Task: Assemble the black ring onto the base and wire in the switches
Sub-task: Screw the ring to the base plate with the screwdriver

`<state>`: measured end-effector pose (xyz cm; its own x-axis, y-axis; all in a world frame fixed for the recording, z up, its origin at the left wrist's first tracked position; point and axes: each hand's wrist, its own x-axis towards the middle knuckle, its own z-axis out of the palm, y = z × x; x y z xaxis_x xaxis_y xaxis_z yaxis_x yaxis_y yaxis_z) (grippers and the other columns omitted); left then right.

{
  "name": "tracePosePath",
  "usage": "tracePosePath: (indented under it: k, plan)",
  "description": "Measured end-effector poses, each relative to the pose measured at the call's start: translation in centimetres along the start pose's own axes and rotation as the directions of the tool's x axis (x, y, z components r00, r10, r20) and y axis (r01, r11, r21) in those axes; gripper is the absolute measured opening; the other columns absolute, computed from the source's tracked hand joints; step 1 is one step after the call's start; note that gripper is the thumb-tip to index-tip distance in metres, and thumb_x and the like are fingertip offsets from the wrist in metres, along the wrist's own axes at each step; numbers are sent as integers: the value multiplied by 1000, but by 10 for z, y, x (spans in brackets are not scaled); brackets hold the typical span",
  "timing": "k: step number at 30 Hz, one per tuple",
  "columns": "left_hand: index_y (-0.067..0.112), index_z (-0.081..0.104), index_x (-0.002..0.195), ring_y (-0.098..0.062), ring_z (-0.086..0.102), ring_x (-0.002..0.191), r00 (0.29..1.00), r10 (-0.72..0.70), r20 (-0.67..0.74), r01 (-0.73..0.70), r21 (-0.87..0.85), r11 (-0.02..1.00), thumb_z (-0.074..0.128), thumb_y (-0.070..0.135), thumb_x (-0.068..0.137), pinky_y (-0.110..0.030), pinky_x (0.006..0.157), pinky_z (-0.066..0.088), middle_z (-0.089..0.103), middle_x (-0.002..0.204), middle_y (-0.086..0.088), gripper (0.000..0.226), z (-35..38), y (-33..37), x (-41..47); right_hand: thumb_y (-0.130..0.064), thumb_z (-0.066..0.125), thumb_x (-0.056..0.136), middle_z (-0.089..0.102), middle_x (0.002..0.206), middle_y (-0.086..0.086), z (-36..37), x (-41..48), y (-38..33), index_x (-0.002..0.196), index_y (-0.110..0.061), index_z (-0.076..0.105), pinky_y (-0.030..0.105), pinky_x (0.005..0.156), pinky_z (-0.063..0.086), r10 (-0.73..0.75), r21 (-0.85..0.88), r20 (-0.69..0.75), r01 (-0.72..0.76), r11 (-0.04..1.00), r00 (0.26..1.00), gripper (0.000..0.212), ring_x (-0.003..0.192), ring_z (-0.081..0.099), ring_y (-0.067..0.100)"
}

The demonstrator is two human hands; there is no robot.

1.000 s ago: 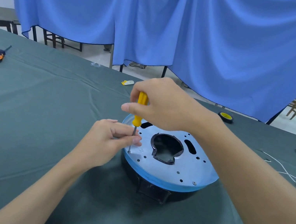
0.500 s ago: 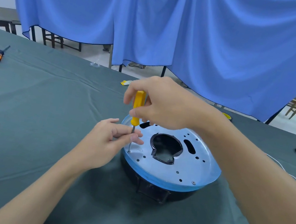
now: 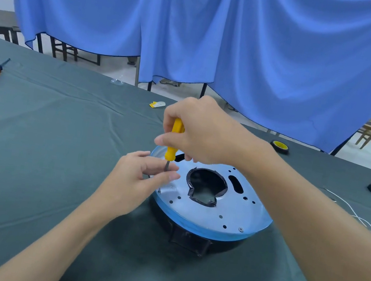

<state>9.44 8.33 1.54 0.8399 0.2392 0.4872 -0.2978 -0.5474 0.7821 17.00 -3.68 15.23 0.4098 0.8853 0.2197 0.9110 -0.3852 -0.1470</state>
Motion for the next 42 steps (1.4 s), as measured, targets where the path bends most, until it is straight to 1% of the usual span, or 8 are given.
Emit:
tracePosePath:
  k: [3,7,15,21,26,32,36,42]
  plan:
    - [19,77,77,10,64,85,994,1,-112,0,6,1000,74,14,84,-5,100,24,73,80,28,9,2,1,0,-45,58,91,47,61,-8,7,2,-2,75,-18,53,23,48,26,19,-98,-41,-23,995,999,32,59,40,3]
    - [9,76,86,7,65,98,999,20,46,-21,41,999,56,17,97,-17,111,21,74,90,23,24,-4,0,2,-36,64,88,47,73,-15,1,1,-3,98,-21,59,23,57,31,-43,-61,58,46,997,997,18,70,44,6]
    - [19,77,79,14,62,90,994,8,-106,-7,14,1000,72,13,85,-5,103,22,71,83,32,10,1,1,0,-47,57,91,44,62,-4,9,2,-4,65,-18,44,25,51,24,29,-113,-51,-35,993,998,40,61,34,6]
    - [8,75,92,15,58,106,994,87,59,-92,99,991,56,16,99,-20,114,18,70,93,31,22,-3,-3,1,-29,66,88,48,72,-17,-1,-1,-2,87,-24,57,23,61,33,-61,-23,69,63,998,996,10,69,43,-2]
    - [27,74,77,14,63,86,978,96,-187,-73,129,989,77,27,81,-17,107,24,66,77,40,5,0,0,0,-47,57,90,46,68,-9,10,2,-2,67,-26,44,28,55,29,32,-92,-21,-34,995,999,34,71,43,12]
    - [20,77,92,11,61,99,995,96,-28,-92,121,988,58,25,97,-13,109,19,69,91,36,20,-3,0,0,-26,66,87,56,78,-9,0,-2,0,90,-21,59,17,61,38,-45,26,31,44,999,999,10,67,46,0]
    - [25,75,78,21,56,90,982,96,-162,-79,106,991,79,25,79,-10,102,24,65,77,42,5,3,-2,-1,-42,60,90,44,64,-12,9,-1,-3,77,-22,49,22,54,28,9,-58,-43,-12,998,999,27,64,39,4]
    - [20,77,91,11,58,101,993,119,-28,-113,159,981,53,35,96,-11,107,17,64,96,42,29,-1,-2,0,-27,64,89,47,82,-13,6,-2,-2,108,-21,59,19,65,32,-58,0,35,58,998,998,20,72,43,1]
